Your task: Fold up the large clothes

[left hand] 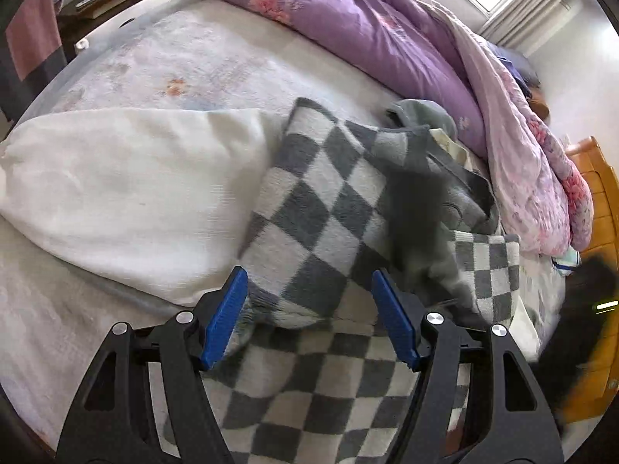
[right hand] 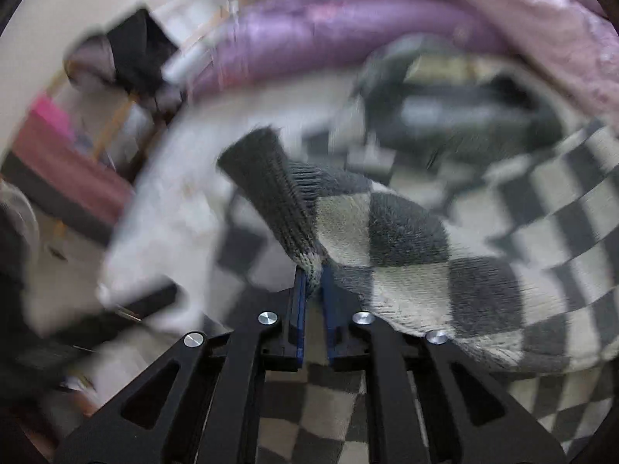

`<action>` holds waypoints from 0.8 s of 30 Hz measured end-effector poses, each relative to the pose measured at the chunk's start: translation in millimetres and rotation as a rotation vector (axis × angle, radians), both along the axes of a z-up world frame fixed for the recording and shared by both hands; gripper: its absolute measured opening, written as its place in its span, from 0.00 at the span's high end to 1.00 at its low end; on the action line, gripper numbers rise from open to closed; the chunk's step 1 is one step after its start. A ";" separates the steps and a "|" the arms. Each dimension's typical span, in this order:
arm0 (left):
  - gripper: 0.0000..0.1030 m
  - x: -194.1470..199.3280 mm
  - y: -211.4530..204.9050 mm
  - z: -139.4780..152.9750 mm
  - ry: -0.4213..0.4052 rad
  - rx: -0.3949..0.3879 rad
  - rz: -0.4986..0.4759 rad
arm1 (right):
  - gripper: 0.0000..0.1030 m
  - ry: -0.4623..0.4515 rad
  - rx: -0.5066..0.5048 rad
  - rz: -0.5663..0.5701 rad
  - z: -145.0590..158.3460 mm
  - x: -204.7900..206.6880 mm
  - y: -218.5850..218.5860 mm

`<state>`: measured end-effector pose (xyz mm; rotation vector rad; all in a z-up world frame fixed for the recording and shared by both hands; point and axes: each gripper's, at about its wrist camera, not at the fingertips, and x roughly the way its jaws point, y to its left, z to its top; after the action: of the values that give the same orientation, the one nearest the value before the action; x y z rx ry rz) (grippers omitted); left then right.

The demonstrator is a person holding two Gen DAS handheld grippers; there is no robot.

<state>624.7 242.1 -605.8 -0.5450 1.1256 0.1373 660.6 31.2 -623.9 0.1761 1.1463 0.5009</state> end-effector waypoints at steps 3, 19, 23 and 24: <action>0.34 1.2 3.6 -1.7 0.001 -0.011 0.004 | 0.85 0.109 0.042 -0.004 -20.9 2.0 -3.9; 0.29 74.5 -77.7 -58.3 0.153 0.063 -0.204 | 0.81 0.137 -0.141 -0.312 -21.3 26.5 -253.2; 0.29 89.0 -75.9 -85.0 0.185 0.079 -0.223 | 1.00 0.299 -0.109 -0.383 -64.9 32.5 -281.9; 0.29 91.0 -75.5 -82.1 0.190 0.073 -0.225 | 1.00 0.322 -0.098 -0.383 -67.0 35.1 -284.3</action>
<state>715.8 166.6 -687.9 -0.3418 1.3538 0.0357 695.7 -253.1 -690.9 0.3934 1.4077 0.0757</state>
